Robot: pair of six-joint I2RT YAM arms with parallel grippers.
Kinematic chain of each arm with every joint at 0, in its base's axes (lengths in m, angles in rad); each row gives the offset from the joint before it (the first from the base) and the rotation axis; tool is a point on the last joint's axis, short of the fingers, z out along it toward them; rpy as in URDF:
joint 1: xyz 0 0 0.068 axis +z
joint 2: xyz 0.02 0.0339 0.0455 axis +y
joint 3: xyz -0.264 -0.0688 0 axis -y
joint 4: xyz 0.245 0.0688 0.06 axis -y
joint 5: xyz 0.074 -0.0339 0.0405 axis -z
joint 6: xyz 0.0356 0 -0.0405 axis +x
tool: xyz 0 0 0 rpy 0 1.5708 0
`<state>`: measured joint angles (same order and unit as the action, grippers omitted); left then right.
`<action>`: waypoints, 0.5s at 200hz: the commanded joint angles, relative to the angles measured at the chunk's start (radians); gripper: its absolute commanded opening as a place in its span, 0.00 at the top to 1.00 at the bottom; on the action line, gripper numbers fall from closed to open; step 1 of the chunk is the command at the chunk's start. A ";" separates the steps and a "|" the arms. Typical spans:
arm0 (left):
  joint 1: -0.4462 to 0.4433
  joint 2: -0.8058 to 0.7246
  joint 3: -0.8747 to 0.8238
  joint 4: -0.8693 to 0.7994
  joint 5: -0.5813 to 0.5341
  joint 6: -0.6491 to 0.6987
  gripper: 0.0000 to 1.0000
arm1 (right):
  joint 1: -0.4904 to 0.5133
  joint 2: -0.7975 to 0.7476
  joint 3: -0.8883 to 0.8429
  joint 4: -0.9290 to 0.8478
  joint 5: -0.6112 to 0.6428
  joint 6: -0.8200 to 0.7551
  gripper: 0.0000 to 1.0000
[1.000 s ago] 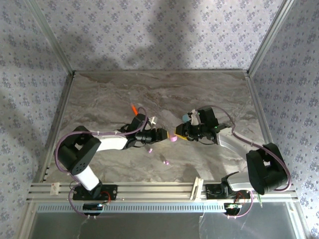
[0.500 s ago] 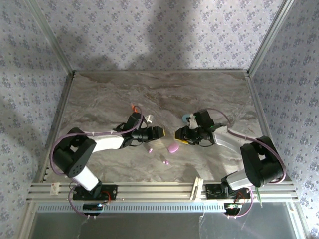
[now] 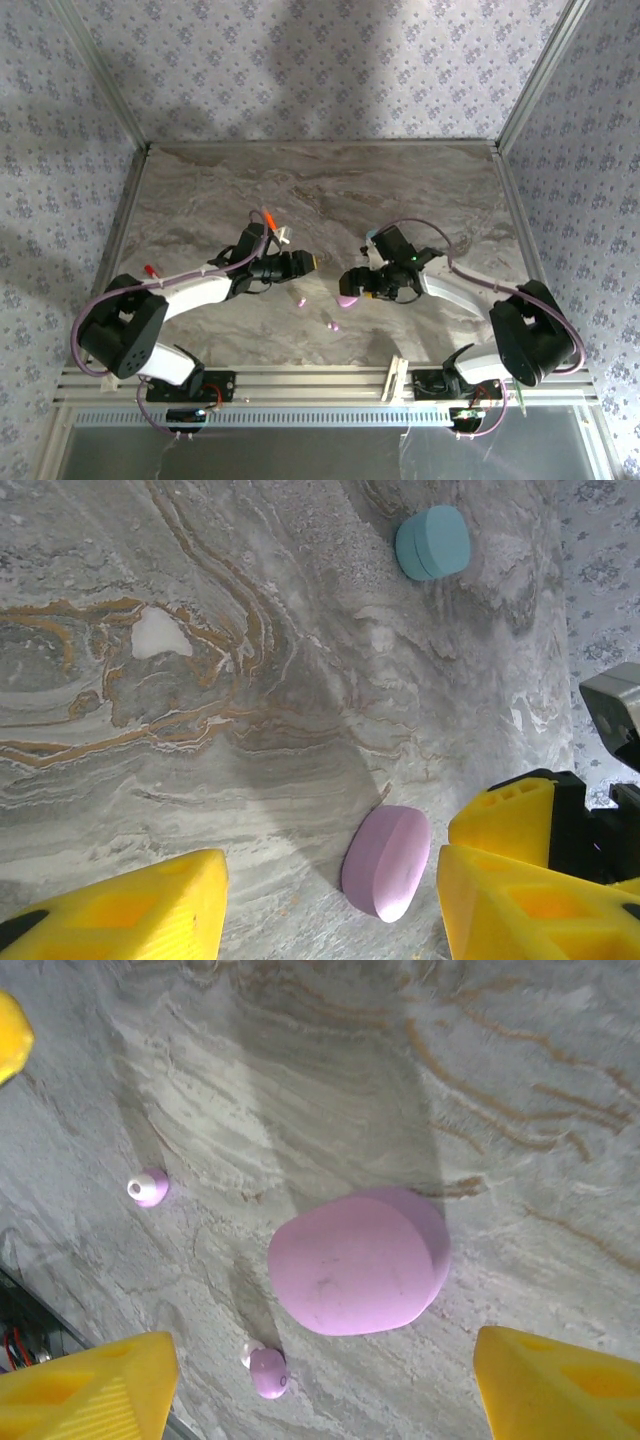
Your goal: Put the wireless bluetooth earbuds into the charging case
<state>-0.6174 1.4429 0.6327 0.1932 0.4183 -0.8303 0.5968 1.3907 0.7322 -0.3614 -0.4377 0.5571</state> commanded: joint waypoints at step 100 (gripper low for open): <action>0.020 -0.058 -0.020 -0.043 -0.013 0.034 0.41 | 0.032 0.154 0.102 0.059 -0.027 0.024 0.26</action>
<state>-0.6060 1.4117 0.6250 0.1696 0.4179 -0.8188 0.6403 1.5112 0.7921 -0.3283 -0.4526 0.5682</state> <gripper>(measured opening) 0.592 0.755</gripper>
